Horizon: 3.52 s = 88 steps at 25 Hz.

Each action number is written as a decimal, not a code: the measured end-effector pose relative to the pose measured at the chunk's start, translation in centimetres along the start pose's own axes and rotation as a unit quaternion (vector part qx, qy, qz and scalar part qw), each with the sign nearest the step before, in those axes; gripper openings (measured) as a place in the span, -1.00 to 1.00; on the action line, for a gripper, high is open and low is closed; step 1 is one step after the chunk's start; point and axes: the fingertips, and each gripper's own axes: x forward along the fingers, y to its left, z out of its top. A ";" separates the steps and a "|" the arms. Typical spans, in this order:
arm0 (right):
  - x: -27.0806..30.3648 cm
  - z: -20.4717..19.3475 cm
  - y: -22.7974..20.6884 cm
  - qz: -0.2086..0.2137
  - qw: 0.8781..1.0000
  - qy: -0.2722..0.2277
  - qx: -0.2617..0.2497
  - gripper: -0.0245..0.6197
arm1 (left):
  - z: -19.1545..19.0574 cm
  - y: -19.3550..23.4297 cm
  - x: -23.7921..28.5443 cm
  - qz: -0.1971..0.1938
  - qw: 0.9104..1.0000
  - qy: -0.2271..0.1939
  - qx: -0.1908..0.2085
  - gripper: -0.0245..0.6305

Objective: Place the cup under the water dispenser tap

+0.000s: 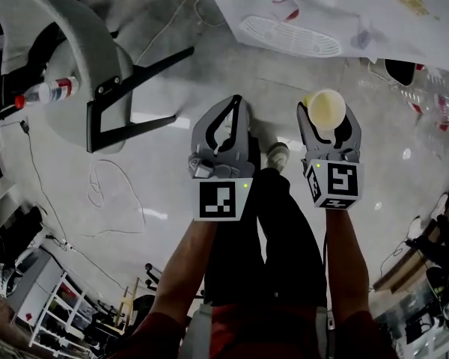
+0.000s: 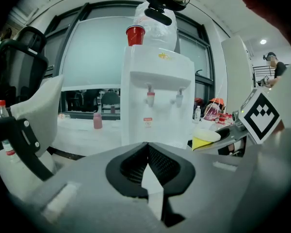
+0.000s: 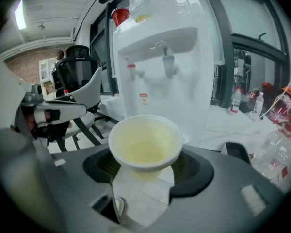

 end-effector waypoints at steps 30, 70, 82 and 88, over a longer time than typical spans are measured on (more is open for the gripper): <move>11.5 2.7 -6.6 -0.058 0.998 -0.025 -0.002 -0.01 | -6.3 -2.2 0.1 -0.028 0.996 0.068 -0.040 -0.94; -4.7 6.9 -1.9 -0.036 0.999 -0.034 -0.002 0.18 | 7.4 -2.8 -7.1 -0.001 1.000 0.023 -0.008 -0.94; -17.6 15.9 0.4 -0.017 0.992 -0.098 -0.075 0.18 | 18.4 -4.4 -13.0 0.005 0.999 -0.038 -0.009 -0.94; -22.8 19.6 0.9 -0.023 0.990 -0.122 -0.071 0.18 | 23.4 -5.2 -15.6 0.014 0.997 -0.074 0.006 -0.94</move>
